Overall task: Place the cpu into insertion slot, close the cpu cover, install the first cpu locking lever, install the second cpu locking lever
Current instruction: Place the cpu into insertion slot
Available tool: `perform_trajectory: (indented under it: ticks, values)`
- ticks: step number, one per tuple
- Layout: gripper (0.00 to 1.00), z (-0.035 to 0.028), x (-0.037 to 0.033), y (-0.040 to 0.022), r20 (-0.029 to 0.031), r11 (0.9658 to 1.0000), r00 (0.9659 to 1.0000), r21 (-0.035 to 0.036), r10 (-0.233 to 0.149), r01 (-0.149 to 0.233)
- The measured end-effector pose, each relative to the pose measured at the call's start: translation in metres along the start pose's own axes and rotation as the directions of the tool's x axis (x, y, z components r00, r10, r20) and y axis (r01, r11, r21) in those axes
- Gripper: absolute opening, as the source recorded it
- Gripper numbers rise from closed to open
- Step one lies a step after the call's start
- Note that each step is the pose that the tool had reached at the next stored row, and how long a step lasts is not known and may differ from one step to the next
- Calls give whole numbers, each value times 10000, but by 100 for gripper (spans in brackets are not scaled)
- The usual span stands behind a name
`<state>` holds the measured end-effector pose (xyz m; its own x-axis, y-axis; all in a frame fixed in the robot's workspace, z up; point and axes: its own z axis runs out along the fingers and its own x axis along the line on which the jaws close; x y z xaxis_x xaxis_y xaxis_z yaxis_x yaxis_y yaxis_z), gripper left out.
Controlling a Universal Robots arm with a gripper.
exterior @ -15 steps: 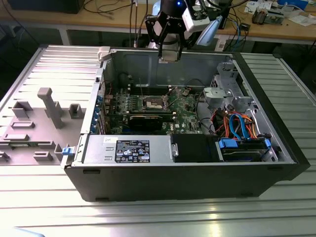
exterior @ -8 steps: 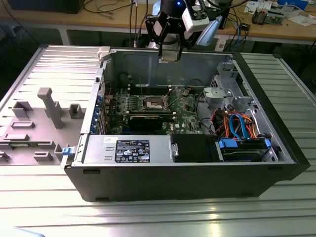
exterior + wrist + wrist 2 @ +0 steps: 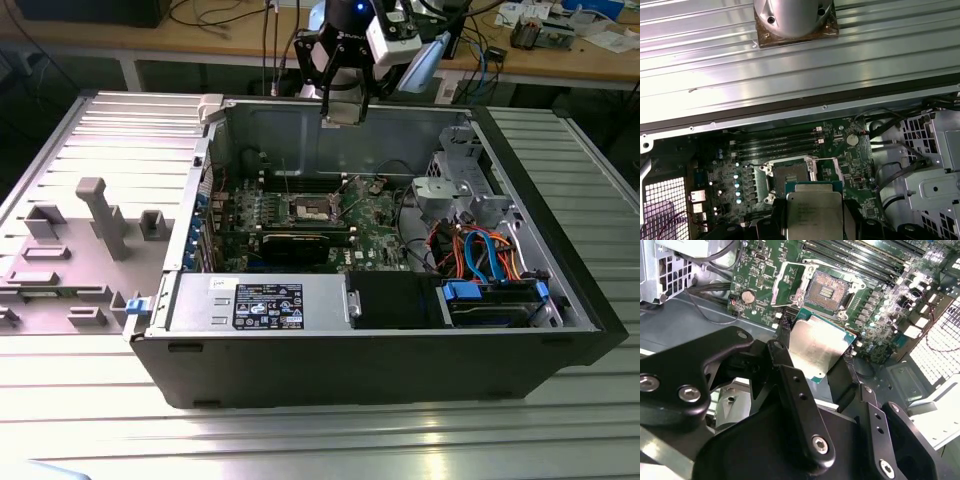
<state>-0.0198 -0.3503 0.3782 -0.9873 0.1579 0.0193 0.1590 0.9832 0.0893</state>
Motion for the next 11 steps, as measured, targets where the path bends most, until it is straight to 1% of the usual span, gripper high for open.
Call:
perform_trajectory:
  ticks: [11]
  values:
    - [55,1,0,0,7,10000,10000,-1,79,-79]
